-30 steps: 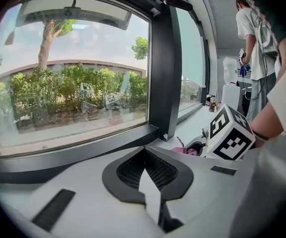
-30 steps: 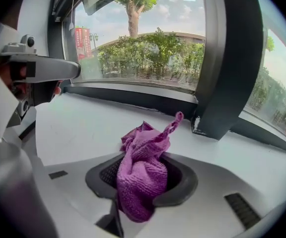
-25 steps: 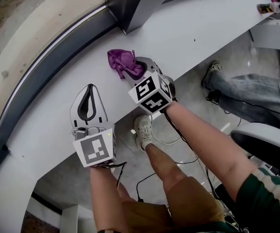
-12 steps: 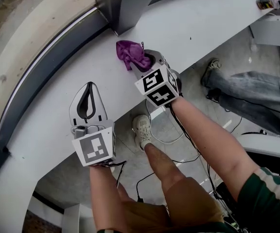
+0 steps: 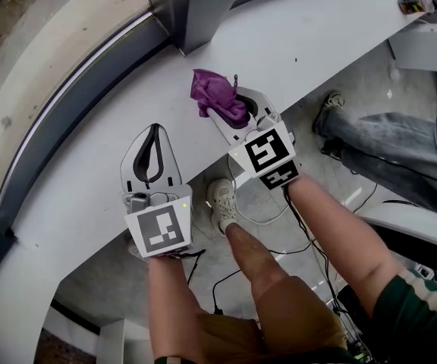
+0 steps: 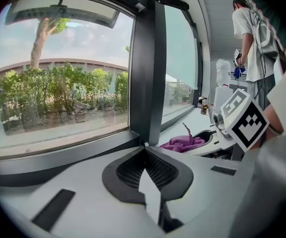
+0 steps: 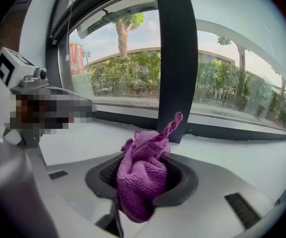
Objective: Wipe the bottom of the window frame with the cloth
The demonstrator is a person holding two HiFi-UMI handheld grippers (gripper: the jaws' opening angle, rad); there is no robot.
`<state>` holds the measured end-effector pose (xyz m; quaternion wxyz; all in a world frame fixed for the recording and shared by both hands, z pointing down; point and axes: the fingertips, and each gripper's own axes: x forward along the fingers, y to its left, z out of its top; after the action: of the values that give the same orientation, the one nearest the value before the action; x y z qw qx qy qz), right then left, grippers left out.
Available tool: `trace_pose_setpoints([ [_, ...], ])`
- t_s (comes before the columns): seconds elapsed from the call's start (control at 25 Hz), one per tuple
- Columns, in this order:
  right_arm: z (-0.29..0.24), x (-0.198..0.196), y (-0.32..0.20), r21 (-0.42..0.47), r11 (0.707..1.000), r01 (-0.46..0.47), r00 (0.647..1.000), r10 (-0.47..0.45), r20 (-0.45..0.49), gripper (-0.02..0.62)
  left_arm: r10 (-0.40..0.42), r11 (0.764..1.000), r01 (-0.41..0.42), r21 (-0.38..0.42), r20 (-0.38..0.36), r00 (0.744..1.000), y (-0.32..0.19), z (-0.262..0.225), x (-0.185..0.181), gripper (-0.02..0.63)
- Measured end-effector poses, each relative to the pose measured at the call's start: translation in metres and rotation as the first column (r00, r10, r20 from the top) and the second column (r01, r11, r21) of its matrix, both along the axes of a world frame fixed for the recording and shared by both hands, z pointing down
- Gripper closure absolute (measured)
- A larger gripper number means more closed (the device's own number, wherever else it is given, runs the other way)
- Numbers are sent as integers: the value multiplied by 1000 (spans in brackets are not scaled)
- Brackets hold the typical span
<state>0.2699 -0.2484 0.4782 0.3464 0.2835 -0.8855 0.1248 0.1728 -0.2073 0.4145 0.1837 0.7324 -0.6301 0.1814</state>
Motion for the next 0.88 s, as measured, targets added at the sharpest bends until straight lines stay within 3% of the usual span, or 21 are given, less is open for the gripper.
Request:
trace_pose_setpoints([
  [0.4, 32, -16, 4, -61, 997, -47, 995, 41, -91, 445, 17, 1000, -17, 17, 0, 1000, 23, -10, -34, 601],
  [0.72, 63, 10, 35, -160, 985, -71, 985, 43, -168, 445, 5, 1000, -5, -17, 10, 1000, 41, 3, -27, 601],
  [0.88, 66, 13, 39, -152, 986, -71, 984, 44, -170, 445, -5, 1000, 5, -24, 4, 1000, 44, 9, -25, 601],
])
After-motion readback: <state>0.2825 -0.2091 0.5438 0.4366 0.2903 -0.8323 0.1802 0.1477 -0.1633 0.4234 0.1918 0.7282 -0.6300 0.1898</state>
